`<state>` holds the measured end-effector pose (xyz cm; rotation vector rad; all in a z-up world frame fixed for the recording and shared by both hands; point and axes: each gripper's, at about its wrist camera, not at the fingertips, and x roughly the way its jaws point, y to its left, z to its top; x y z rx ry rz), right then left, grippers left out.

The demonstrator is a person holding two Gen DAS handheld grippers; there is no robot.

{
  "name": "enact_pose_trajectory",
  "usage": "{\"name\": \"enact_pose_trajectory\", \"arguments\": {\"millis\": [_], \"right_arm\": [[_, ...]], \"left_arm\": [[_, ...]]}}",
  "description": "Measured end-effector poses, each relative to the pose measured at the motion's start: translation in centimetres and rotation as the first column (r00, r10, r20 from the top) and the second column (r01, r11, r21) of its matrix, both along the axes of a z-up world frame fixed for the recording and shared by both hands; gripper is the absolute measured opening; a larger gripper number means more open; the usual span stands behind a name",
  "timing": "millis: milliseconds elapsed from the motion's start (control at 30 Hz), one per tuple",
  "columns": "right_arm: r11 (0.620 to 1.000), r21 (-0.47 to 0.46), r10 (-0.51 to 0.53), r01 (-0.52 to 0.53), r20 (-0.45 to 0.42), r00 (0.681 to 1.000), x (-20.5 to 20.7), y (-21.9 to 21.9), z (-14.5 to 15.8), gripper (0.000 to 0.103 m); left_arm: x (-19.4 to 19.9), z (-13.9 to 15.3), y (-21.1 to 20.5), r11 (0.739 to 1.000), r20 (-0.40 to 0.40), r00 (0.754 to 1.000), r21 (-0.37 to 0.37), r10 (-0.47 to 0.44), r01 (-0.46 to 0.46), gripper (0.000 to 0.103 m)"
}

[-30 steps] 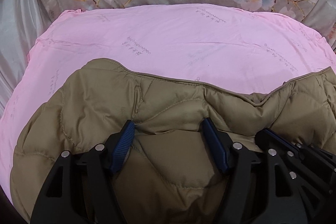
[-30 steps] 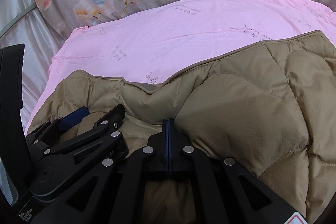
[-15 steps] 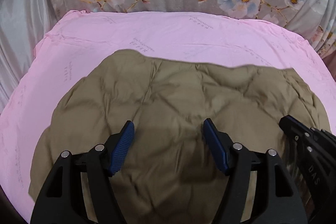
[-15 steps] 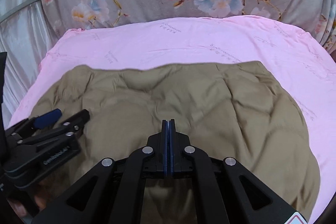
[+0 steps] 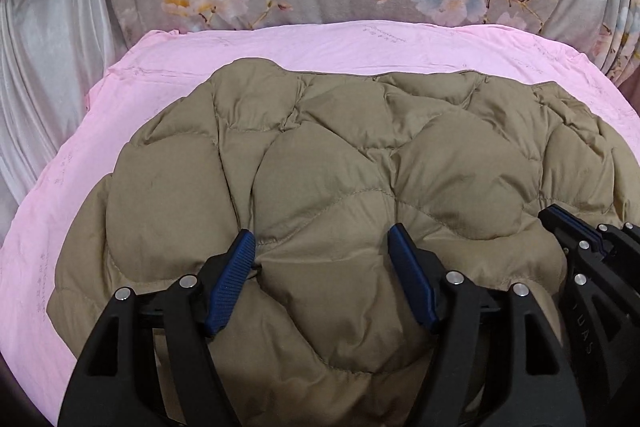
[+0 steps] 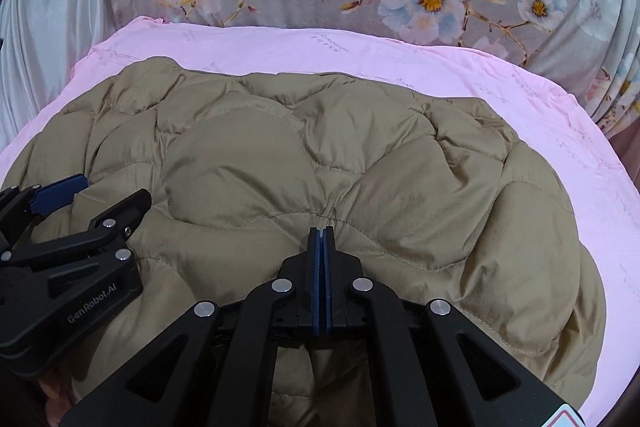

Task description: Fold large clothes

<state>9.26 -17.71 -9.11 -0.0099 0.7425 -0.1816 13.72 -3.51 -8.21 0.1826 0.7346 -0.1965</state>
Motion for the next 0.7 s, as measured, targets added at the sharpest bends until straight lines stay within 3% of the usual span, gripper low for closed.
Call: {"name": "enact_pose_trajectory", "arguments": {"millis": [700], "right_arm": [[1.000, 0.004, 0.007, -0.007, -0.044, 0.999, 0.5, -0.2, 0.0, 0.002]], "left_arm": [[0.4, -0.8, -1.1, 0.997, 0.008, 1.000, 0.077, 0.020, -0.021, 0.067]]}}
